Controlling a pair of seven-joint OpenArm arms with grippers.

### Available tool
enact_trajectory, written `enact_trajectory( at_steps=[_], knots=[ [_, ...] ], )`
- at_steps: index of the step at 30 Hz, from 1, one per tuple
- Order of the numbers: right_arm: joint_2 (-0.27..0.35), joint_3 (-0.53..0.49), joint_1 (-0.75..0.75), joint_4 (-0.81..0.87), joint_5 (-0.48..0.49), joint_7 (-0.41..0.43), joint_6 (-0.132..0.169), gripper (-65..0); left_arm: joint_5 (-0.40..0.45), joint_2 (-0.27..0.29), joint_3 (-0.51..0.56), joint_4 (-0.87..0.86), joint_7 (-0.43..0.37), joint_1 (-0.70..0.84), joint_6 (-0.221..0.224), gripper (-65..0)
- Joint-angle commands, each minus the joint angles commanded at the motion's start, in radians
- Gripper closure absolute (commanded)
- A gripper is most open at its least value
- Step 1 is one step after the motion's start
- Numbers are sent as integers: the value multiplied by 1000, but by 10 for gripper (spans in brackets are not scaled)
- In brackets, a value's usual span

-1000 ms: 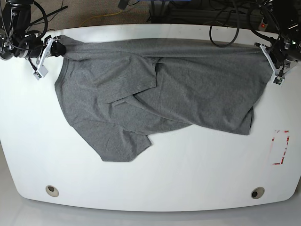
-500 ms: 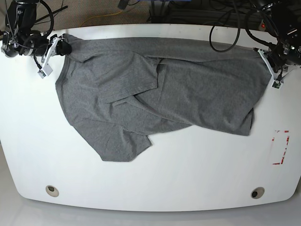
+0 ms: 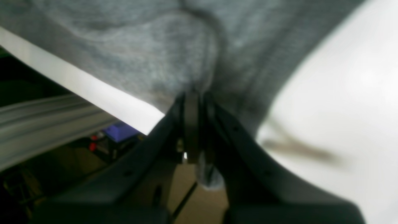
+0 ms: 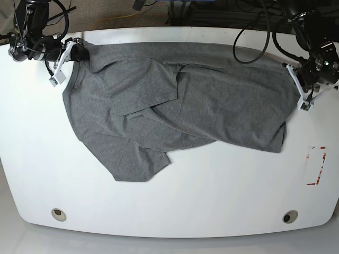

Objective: Fold the T-shirt properly
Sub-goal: 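Release and regrasp the shirt edge with the left gripper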

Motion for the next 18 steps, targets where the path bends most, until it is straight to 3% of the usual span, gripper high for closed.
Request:
enact_trajectory(
  at_steps=[4, 10, 18],
  knots=[
    [-3, 0, 18, 0, 0, 0, 0, -14, 43, -18, 23, 11, -50, -34, 0, -4],
    [-8, 0, 29, 0, 0, 0, 0, -14, 106, -18, 25, -31, -298, -61, 0, -4],
    [-26, 6, 51, 0, 0, 2, 0, -14, 106, -20, 25, -275, -308, -181, 0, -4]
  ],
)
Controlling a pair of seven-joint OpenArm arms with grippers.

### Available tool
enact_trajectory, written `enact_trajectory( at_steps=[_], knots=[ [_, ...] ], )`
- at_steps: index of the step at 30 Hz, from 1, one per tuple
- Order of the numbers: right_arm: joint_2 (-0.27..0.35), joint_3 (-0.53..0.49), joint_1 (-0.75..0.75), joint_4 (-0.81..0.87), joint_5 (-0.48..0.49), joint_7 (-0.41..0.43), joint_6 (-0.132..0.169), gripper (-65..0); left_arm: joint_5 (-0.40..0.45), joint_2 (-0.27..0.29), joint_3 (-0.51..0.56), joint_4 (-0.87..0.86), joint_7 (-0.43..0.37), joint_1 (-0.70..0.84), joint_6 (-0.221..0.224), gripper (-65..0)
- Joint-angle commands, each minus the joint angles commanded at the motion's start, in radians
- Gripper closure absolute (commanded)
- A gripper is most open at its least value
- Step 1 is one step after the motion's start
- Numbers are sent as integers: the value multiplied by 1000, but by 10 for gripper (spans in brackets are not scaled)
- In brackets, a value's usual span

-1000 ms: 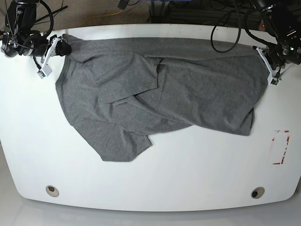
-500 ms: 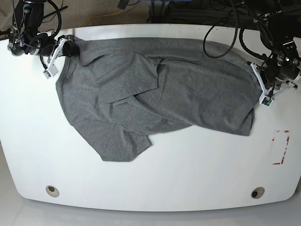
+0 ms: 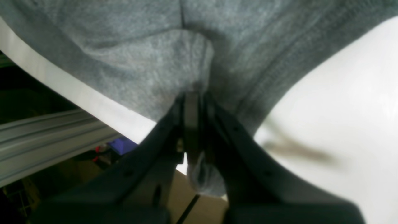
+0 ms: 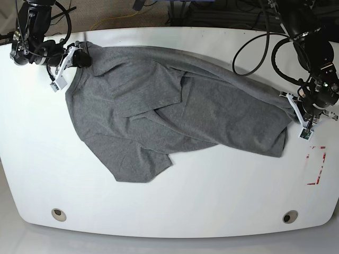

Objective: Fold the T-shirt properly
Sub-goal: 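Release and regrasp the shirt edge with the left gripper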

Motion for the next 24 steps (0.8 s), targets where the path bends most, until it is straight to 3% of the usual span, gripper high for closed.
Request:
enact_trajectory(
  at_steps=[10, 13, 19, 21, 24],
  knots=[
    [-3, -3, 2, 0, 0, 52, 0, -14, 2, -12, 0, -233, -2, -123, 0, -19],
    [-3, -3, 0, 0, 0, 55, 0, -14, -5, -12, 0, -273, 2, -158, 0, -119],
    [-3, 0, 3, 3, 2, 57, 0, -14, -11, -12, -2, -275, 3, -172, 0, -389],
    [-5, 2, 5, 9, 8, 57, 0, -14, -23, -17, -3, -270, 3, -172, 0, -403],
    [-5, 29, -2, 40, 11, 57, 0, -24, -89, -74, -2, -226, 0, -155, 0, -403]
  ],
)
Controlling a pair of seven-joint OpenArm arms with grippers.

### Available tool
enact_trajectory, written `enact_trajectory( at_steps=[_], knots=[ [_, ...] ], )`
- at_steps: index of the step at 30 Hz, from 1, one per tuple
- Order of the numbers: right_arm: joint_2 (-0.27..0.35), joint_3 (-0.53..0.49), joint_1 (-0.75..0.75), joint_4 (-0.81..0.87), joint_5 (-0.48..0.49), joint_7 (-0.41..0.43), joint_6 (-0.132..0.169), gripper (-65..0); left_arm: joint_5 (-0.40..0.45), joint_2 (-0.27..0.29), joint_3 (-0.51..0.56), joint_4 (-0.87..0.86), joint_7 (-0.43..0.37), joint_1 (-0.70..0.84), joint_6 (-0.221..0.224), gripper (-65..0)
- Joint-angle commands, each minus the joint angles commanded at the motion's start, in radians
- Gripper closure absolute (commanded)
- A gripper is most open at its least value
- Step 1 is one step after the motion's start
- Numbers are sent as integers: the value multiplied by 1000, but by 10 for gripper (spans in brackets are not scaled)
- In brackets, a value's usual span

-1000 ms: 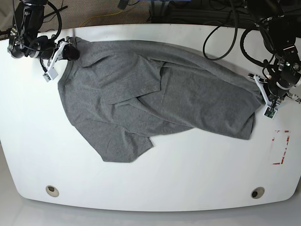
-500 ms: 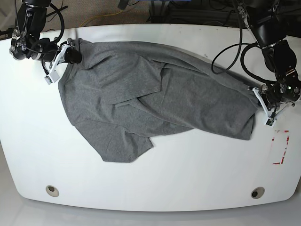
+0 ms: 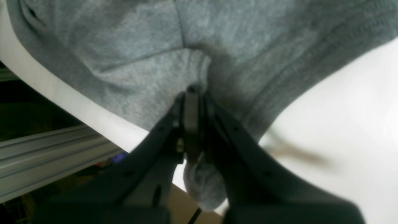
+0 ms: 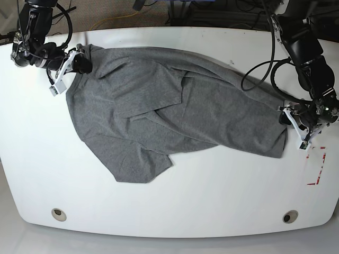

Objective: Fold the T-shirt properly
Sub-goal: 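Release and regrasp the shirt edge with the left gripper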

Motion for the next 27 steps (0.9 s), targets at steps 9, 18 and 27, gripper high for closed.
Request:
enact_trajectory(
  at_steps=[9, 18, 27],
  knots=[
    [-114, 195, -81, 107, -3, -69, 0, -469, -112, -157, 3, 110, -238, 230, 0, -407],
    [-133, 215, -141, 110, -12, -64, 0, -392, 94, -176, 3, 20, -522, 281, 0, -404],
    [-180, 213, -132, 110, -249, -63, 0, -390, 186, -164, 107, -106, -638, 238, 0, -404]
  ],
)
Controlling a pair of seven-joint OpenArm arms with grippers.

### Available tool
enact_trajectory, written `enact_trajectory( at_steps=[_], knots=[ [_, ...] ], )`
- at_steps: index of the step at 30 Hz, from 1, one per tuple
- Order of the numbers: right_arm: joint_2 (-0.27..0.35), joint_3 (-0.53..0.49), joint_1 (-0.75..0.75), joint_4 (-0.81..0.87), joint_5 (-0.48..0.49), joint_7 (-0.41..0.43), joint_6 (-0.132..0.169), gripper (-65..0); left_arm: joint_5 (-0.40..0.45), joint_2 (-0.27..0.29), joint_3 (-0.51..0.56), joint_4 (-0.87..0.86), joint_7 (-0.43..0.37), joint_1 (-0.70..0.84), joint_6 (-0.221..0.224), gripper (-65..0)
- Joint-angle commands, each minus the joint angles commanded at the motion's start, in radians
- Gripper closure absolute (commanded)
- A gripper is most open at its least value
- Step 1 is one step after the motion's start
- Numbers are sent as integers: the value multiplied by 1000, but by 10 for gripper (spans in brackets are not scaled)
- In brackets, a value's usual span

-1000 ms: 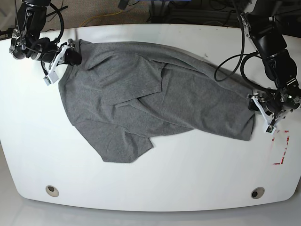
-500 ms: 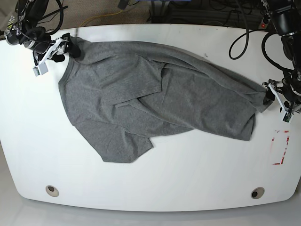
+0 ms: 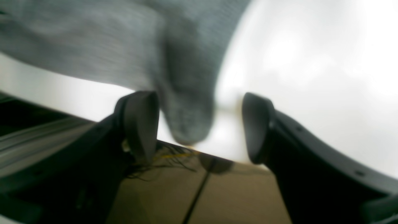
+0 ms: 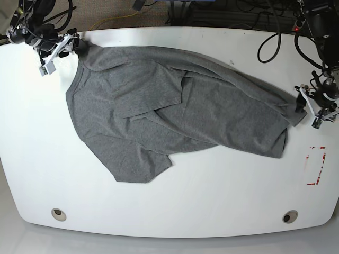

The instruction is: Fold the T-shirt properly

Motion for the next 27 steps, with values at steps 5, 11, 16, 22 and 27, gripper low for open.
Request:
enact_trajectory(
  at_steps=[5, 11, 16, 22, 27],
  knots=[
    [-38, 0, 17, 0, -28, -3, 0, -387, 5, 2, 34, -72, 2, -26, 0, -404],
    [-44, 0, 15, 0, -29, -3, 0, -385, 6, -2, 71, -117, 2, -21, 0, -404],
    [-46, 0, 21, -2, -31, 0, 0, -277, 3, -17, 72, -187, 2, -28, 0, -400],
    [-43, 0, 48, -2, -32, 21, 0, -24, 3, -14, 68, -184, 14, -23, 0, -131],
    [-28, -2, 51, 5, -31, 23, 0, -25, 0, -18, 17, -141, 224, -14, 0, -47]
  ],
)
